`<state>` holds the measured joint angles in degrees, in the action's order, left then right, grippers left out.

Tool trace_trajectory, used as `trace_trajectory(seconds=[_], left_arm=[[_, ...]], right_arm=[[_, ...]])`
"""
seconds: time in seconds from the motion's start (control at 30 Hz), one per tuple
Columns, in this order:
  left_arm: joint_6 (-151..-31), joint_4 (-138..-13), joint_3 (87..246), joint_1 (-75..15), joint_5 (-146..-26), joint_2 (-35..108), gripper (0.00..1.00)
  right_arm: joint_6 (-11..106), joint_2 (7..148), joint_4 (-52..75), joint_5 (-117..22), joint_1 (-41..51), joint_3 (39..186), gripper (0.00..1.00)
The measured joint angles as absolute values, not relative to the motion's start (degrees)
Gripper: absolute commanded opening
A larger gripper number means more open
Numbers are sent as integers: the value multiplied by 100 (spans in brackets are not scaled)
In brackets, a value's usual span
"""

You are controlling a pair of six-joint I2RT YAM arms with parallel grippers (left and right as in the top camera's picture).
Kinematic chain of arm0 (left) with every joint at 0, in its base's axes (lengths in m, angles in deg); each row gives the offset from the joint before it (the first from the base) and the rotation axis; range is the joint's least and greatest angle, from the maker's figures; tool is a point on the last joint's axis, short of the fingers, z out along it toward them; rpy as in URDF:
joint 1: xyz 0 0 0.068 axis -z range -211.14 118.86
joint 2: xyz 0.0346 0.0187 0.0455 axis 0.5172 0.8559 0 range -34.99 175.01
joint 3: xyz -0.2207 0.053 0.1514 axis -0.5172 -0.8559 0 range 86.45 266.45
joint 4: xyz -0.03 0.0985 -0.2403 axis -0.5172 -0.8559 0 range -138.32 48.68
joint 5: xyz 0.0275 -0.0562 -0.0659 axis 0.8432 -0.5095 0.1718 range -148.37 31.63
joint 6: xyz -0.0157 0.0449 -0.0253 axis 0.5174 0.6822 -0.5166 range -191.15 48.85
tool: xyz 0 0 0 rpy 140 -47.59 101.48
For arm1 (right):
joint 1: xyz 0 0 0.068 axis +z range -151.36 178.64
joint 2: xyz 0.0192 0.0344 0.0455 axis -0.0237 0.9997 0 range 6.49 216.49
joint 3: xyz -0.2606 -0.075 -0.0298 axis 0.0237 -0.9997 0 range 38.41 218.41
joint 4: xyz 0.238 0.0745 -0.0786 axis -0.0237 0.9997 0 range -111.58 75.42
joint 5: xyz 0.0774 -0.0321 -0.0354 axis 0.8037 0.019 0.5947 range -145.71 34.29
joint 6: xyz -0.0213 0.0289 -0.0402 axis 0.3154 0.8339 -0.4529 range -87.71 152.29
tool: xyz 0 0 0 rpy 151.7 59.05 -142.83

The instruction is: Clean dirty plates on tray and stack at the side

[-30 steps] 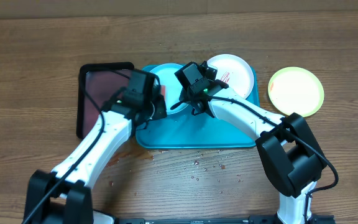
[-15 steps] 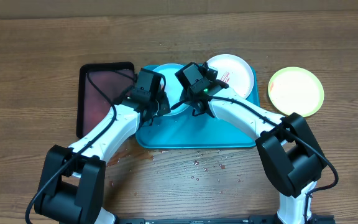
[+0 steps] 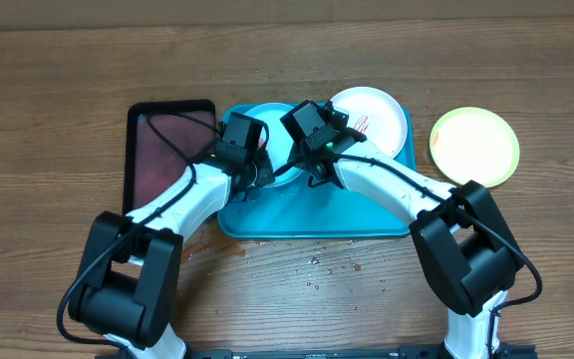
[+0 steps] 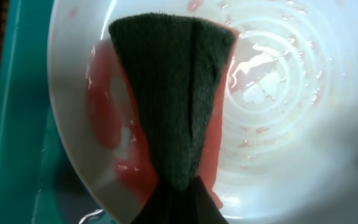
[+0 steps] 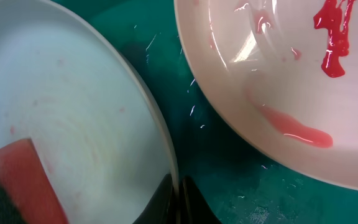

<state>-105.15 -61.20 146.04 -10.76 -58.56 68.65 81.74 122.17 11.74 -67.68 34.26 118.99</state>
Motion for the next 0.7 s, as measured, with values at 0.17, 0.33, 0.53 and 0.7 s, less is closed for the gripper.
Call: trace_trajectory(seconds=[0.17, 0.33, 0.53, 0.7], left_arm=[[-10537, -5998, 14667, -1076, -5753, 6998, 4], [-10533, -5993, 14685, -1074, -5462, 7029, 4], [-10496, -5996, 14685, -1074, -5045, 7059, 4], [-10430, -6044, 14759, -1074, -4829, 7097, 4]], right_arm=[[8176, 12217, 1189, -6762, 3426, 11899, 4], [8176, 12217, 1183, -6661, 3426, 11899, 4], [8163, 12217, 1194, -6613, 3426, 11899, 4], [8150, 12217, 1242, -6582, 3430, 11899, 4]])
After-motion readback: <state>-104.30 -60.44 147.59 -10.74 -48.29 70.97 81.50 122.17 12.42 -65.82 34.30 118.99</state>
